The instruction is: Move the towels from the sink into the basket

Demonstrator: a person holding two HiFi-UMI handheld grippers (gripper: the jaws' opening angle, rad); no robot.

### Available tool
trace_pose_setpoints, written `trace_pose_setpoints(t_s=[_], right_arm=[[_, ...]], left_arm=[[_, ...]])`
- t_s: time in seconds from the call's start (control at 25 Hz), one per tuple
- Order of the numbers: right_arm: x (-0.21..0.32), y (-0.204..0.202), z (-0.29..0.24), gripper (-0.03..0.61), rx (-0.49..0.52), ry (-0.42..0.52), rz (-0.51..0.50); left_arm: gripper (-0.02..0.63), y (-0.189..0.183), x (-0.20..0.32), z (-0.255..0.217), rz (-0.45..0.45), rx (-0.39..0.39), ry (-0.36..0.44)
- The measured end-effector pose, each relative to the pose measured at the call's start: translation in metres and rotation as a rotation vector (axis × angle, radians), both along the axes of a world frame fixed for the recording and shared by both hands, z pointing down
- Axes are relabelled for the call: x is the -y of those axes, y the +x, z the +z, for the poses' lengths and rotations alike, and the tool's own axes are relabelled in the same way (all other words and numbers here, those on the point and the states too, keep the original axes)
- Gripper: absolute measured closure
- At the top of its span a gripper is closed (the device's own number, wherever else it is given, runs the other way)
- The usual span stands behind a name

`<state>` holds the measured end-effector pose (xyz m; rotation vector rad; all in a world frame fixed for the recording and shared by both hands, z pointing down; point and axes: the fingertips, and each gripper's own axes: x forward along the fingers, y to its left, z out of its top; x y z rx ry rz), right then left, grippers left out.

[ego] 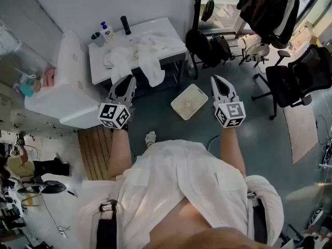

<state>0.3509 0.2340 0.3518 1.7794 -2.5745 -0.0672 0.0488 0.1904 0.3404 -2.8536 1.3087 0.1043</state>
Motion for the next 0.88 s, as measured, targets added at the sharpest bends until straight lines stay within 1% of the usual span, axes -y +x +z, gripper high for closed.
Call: trace_pose_setpoints(t_s=[0.44,0.64,0.88], right_arm=[[0.0018,0.0061,0.0001,0.551,0.000,-0.008,0.003],[0.0025,0.0070,-0.0056,0.549,0.030,0.016,-0.004],[0.0001,0.0047,-0.0039,0.549,0.003,0.018,-0.006]], left_arm=[[0.575,0.0044,-0.0009,0.0030,-0.005,-0.001,-0.010],[0.575,0.0050,-0.0004,0.0011,-0.003,-0.003,-0.004],[0.575,0.0063,-0.0056,-0.0007,0.000,0.008,0.001]])
